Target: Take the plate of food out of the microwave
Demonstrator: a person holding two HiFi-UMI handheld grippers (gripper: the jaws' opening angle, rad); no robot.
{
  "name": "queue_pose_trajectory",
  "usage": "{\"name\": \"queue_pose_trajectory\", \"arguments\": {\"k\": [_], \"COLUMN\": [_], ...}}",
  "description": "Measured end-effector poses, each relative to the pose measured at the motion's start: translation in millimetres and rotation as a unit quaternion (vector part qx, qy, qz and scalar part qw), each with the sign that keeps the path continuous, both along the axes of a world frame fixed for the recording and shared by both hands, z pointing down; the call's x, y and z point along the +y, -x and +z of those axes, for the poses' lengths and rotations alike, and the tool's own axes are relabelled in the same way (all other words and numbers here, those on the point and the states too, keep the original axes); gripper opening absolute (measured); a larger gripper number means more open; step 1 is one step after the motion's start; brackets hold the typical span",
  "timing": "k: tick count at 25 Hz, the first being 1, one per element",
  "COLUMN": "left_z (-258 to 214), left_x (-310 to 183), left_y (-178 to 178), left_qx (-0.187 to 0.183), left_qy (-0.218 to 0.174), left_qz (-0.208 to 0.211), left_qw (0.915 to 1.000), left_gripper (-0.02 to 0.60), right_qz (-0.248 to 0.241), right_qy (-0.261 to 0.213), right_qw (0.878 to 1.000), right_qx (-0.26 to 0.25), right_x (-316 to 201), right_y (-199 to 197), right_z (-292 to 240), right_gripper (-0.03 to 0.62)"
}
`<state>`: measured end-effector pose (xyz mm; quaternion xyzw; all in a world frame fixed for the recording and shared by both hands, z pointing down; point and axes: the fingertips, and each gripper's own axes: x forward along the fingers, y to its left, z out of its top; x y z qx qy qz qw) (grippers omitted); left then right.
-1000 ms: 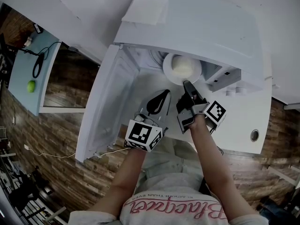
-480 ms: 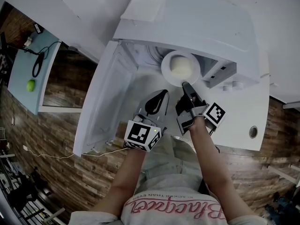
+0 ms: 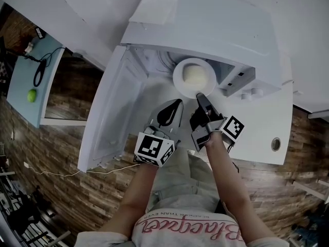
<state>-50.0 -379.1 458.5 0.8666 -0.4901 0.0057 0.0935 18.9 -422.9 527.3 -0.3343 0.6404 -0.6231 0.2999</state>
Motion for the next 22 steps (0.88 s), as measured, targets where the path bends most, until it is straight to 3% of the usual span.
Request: {"name": "queue_pose_trajectory", "arguments": {"k": [22], "left_z": [-15], "left_x": [19], "left_y": [8], "left_qx": [0.009], "left_qy": [-0.004], "left_qz": [0.035], "left_qw": [0.9993], "left_gripper": [0.006], "right_qz": [0.008], "right_qy": [-0.019], "right_qw": [1.000], "right_qx": [0.001], "right_x": [32], "right_y": [8], "right_z": [-19], "right_gripper": [0.020]}}
